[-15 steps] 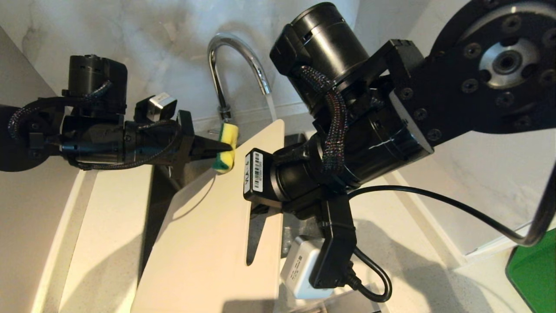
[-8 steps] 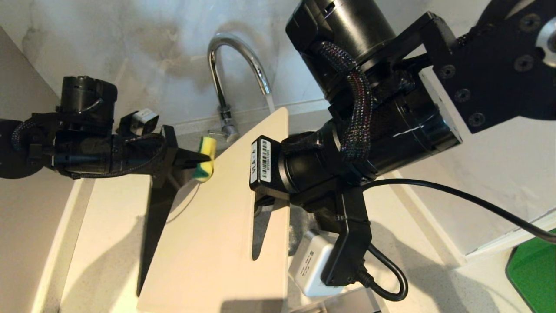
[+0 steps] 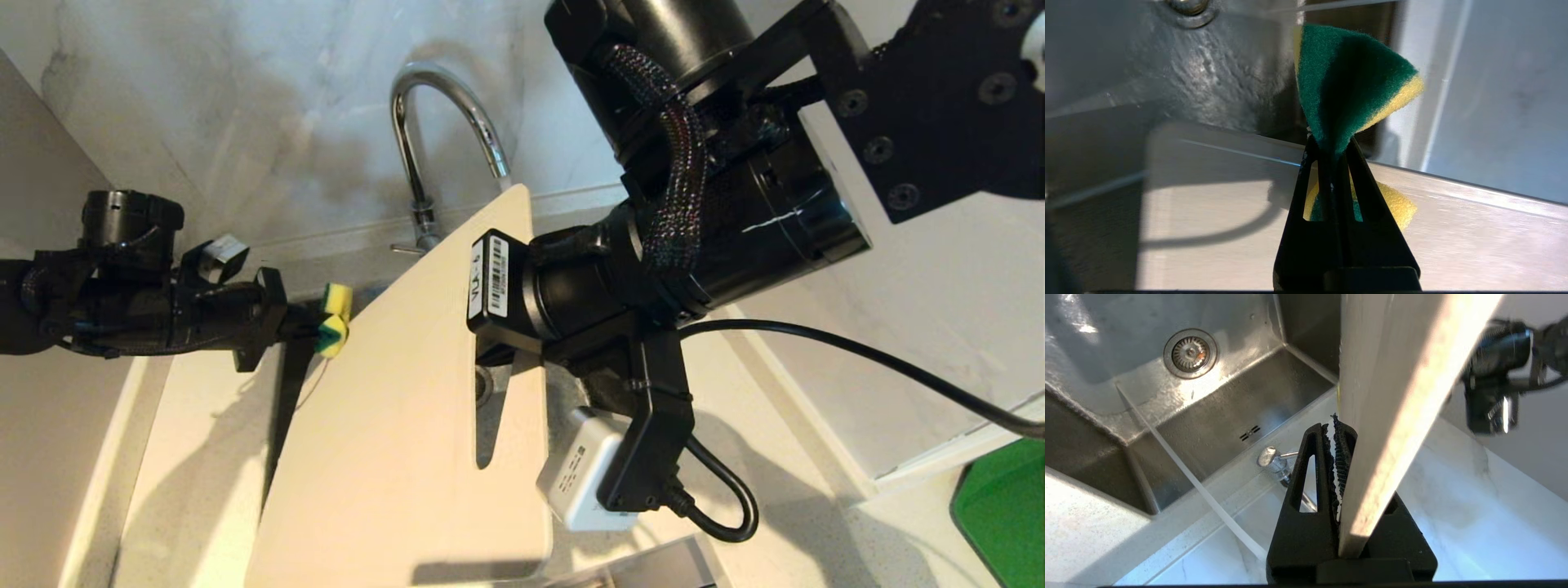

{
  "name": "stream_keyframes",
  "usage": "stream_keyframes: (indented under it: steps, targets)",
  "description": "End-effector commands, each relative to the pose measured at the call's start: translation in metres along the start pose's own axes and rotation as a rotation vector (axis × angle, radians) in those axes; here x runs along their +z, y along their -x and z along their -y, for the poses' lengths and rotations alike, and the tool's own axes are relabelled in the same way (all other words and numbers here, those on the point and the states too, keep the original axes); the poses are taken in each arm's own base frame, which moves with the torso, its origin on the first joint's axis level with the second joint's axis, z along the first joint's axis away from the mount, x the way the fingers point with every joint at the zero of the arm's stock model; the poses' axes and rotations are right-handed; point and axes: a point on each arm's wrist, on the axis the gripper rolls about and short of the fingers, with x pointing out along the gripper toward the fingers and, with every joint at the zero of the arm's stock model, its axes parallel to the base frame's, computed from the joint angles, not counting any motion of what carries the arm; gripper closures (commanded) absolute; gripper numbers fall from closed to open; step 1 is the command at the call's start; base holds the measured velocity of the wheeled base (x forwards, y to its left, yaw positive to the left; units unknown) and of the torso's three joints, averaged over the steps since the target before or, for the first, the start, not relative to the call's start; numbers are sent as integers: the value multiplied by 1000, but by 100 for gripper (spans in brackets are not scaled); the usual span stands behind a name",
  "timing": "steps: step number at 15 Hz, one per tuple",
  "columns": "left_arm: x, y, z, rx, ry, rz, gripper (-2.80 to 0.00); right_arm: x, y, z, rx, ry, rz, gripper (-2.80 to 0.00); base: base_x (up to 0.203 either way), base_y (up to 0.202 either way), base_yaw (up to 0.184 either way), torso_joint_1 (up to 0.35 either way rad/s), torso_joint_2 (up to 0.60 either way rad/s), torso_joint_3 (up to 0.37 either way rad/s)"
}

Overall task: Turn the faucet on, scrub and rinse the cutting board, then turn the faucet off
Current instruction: Scrub the cutting board underwater

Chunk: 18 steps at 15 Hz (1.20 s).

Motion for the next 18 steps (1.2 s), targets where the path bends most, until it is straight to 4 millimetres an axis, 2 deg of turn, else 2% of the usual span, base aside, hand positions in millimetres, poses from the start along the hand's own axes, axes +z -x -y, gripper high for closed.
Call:
stream_keyframes:
  steps: [1, 12, 15, 18]
  targets:
    - [2, 1, -17, 35, 25, 0, 0, -2, 0, -1, 3, 10, -3, 0, 0, 0, 0, 0, 0, 0]
    - [15, 22, -60, 88, 70, 35, 0, -2, 10, 0, -11, 9, -19, 0, 0, 0, 0, 0, 0, 0]
    - [21, 27, -60, 80, 55, 74, 0, -1, 16, -4, 1, 0, -25, 0, 0, 0, 0, 0, 0, 0]
    - [27, 40, -49, 54, 18, 129, 0, 0, 24, -15, 29, -20, -33, 0, 0, 0, 0, 0, 0, 0]
